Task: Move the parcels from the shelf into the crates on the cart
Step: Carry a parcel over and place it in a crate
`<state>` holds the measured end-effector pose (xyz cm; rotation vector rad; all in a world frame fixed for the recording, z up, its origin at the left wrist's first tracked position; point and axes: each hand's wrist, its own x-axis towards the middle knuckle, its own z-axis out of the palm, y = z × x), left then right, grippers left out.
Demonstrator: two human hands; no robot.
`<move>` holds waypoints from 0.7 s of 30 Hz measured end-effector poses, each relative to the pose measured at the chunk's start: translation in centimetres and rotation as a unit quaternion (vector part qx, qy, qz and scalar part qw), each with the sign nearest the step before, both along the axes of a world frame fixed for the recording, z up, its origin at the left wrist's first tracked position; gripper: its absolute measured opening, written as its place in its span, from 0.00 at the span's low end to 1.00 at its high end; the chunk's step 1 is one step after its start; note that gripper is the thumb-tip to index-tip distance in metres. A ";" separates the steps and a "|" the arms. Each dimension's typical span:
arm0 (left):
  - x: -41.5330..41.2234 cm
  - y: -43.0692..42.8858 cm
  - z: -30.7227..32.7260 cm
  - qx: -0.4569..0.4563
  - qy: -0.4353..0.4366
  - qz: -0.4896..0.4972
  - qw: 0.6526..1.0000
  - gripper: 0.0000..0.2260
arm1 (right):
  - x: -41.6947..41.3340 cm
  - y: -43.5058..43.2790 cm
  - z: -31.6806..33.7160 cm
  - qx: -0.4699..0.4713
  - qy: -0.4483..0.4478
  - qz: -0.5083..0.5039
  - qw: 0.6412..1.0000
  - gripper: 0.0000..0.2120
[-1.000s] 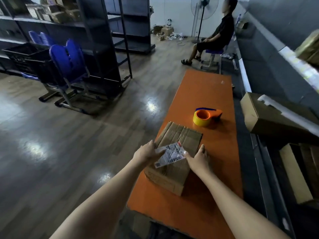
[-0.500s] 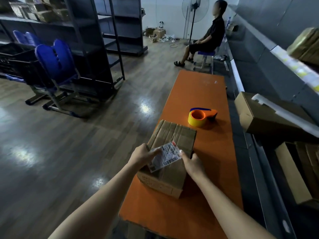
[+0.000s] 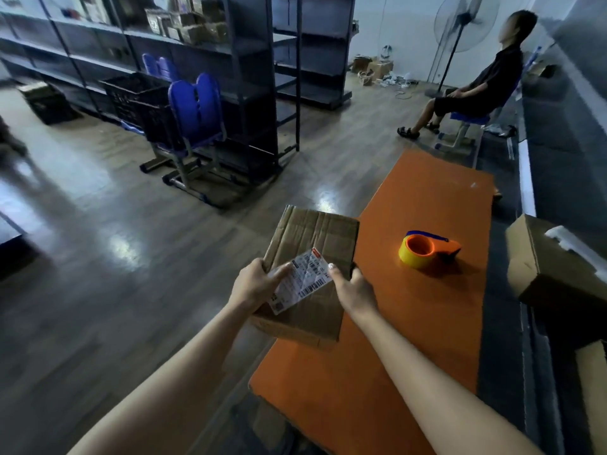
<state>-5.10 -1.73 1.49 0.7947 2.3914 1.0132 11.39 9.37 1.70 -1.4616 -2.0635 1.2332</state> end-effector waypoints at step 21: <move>-16.4 -13.2 1.8 0.067 0.030 0.181 0.981 0.22 | -22.2 -8.3 2.2 -0.014 0.032 0.160 0.987 0.33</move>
